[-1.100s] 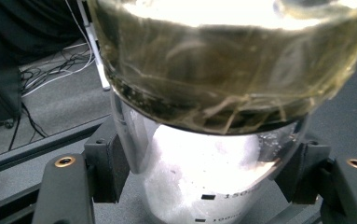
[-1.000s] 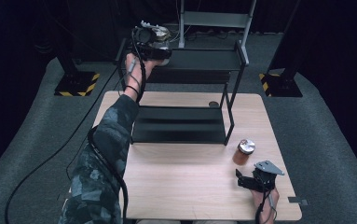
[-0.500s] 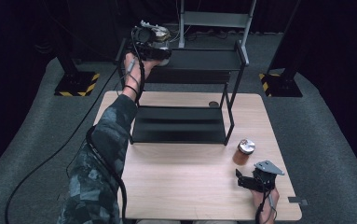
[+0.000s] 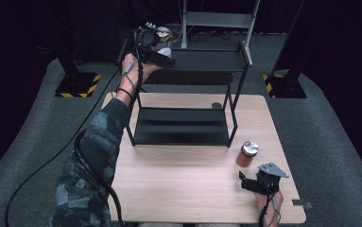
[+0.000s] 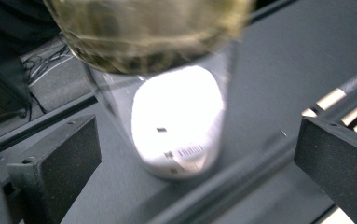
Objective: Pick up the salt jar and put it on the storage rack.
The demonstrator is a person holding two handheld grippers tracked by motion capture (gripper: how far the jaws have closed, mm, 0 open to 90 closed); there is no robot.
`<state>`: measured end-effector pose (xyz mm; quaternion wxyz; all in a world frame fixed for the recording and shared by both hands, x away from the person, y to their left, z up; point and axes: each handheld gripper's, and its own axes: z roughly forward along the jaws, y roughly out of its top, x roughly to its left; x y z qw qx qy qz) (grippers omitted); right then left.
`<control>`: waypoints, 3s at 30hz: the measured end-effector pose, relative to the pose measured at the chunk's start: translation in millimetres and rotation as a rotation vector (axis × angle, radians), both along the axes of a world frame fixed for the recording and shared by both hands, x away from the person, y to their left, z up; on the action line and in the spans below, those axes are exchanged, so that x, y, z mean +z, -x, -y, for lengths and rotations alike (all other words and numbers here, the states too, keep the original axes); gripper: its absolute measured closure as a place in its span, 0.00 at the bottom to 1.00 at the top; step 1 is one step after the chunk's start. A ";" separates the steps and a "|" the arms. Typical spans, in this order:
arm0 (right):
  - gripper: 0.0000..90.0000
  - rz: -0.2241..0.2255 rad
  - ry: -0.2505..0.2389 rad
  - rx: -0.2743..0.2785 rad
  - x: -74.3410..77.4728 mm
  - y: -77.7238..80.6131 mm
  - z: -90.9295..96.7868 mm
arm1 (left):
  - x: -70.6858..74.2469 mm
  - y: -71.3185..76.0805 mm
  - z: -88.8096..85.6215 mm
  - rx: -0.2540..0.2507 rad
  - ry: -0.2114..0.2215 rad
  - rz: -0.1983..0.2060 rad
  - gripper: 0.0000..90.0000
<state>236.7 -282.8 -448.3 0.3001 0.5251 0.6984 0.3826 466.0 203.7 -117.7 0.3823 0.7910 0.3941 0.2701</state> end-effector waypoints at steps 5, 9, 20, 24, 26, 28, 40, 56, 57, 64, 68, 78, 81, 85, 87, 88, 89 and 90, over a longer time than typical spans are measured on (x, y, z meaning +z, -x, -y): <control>0.00 0.001 0.001 -0.001 -0.1 0.1 -0.3 | -2.6 13.9 -2.7 -0.025 -0.032 0.001 0.00; 0.00 0.001 0.005 -0.002 0.0 0.1 -1.0 | -11.1 29.3 -2.7 -0.013 -0.059 0.016 0.00; 0.00 -0.002 0.008 -0.005 0.5 0.0 -2.1 | -55.3 64.9 -7.1 -0.085 -0.126 0.007 0.00; 0.00 -0.005 0.012 -0.005 0.9 -0.2 -2.8 | -76.6 70.9 -8.9 -0.104 -0.145 -0.027 0.00; 0.00 -0.005 0.015 -0.004 0.9 -0.2 -3.1 | -88.4 74.2 -9.4 -0.104 -0.153 -0.041 0.00; 0.00 -0.007 0.015 -0.004 1.1 -0.4 -3.3 | -100.2 77.9 -7.9 -0.100 -0.173 -0.050 0.00; 0.00 -0.010 0.019 -0.003 1.5 -0.9 -4.0 | -158.1 99.0 -15.1 -0.114 -0.181 -0.095 0.00; 0.00 -0.011 0.026 0.000 1.8 -1.4 -4.5 | -252.0 130.7 -30.3 -0.166 -0.169 -0.185 0.00; 0.00 -0.009 0.028 0.000 1.5 -1.3 -4.3 | -257.9 132.4 -31.2 -0.163 -0.156 -0.191 0.00; 0.00 -0.010 0.029 0.001 1.6 -1.6 -4.6 | -289.2 142.3 -32.6 -0.143 -0.127 -0.224 0.00; 0.00 -0.010 0.029 0.001 1.6 -1.6 -4.5 | -298.6 144.9 -33.6 -0.126 -0.109 -0.243 0.00; 0.00 -0.008 0.029 -0.003 1.4 -1.1 -5.0 | -311.4 150.6 -44.8 -0.102 -0.013 -0.239 0.00; 0.00 -0.007 0.028 -0.005 1.3 -0.9 -5.1 | -315.2 154.1 -46.5 -0.098 0.000 -0.223 0.00; 0.00 -0.008 0.029 -0.004 1.4 -1.1 -5.1 | -317.6 156.1 -47.6 -0.097 0.008 -0.212 0.00; 0.00 -0.009 0.031 -0.004 1.5 -1.2 -5.3 | -317.9 156.9 -47.7 -0.094 0.010 -0.211 0.00; 0.00 -0.008 0.030 -0.005 1.4 -1.1 -5.4 | -317.9 156.9 -47.7 -0.094 0.010 -0.211 0.00; 0.00 -0.008 0.030 -0.006 1.3 -0.9 -5.3 | -318.0 156.9 -47.7 -0.094 0.010 -0.211 0.00; 0.00 -0.008 0.029 -0.006 1.3 -0.9 -5.3 | -318.0 156.9 -47.7 -0.094 0.010 -0.211 0.00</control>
